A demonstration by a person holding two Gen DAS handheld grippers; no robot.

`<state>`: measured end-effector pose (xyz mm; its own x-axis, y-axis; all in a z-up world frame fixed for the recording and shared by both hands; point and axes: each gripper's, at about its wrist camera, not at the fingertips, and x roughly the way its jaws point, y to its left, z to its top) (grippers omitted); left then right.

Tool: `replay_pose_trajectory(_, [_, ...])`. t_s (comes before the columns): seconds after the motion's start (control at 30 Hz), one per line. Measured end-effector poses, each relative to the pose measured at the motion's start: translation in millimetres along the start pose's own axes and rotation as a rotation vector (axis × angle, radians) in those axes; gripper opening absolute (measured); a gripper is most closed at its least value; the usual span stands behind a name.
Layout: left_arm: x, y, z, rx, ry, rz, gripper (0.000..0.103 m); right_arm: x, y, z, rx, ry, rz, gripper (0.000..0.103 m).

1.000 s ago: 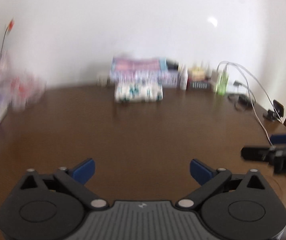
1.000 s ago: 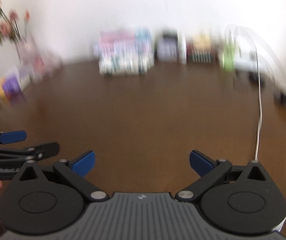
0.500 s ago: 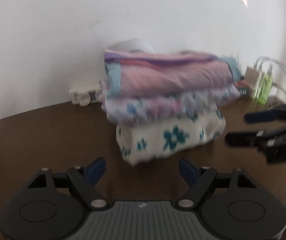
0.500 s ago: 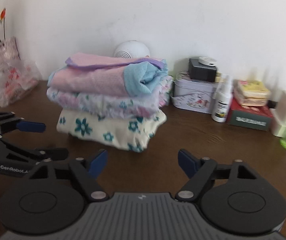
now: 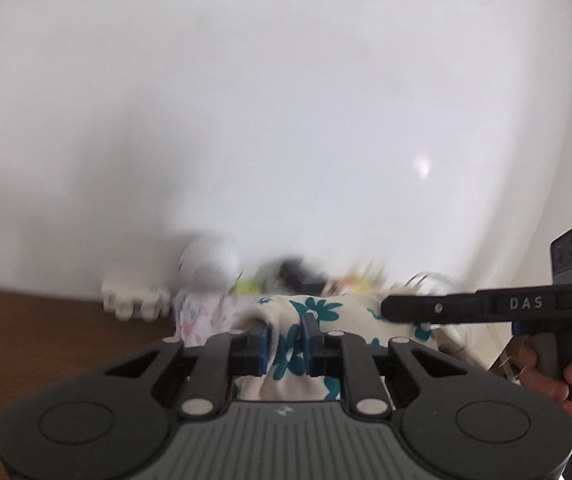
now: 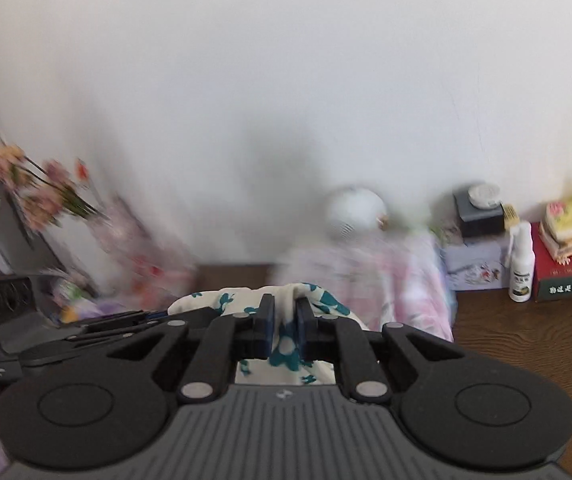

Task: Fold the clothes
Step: 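Pull the cream floral garment off the stack with both grippers onto the table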

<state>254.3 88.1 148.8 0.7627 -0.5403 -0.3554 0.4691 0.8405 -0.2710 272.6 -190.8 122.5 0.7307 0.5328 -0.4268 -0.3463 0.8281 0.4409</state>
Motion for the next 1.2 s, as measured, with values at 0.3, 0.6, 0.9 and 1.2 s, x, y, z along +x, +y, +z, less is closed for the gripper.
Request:
replay_pose_trajectory(0.3, [-188.4,-118.5,-22.5,0.138,-0.11,-0.048,0.014,-197.9,121.9,-40.1,-0.094,-0.103,0.093,0.01])
replay_pose_trajectory(0.6, [-207.8,-141.0,-153.1,0.028,0.055,0.027,0.033,-233.0,149.4,-150.0,-0.054,-0.057,-0.074,0.021])
replay_pose_trajectory(0.9, [-261.8,-133.7,-280.8,0.127,0.066,0.224,0.071,-224.1,131.8,-297.5,-0.212,0.002,-0.286,0.058])
replay_pose_trajectory(1.2, [-232.9,-169.9,-311.2,0.304,0.276,0.28,0.068,-241.2,158.1,-356.2,-0.374,0.077,-0.255,0.057])
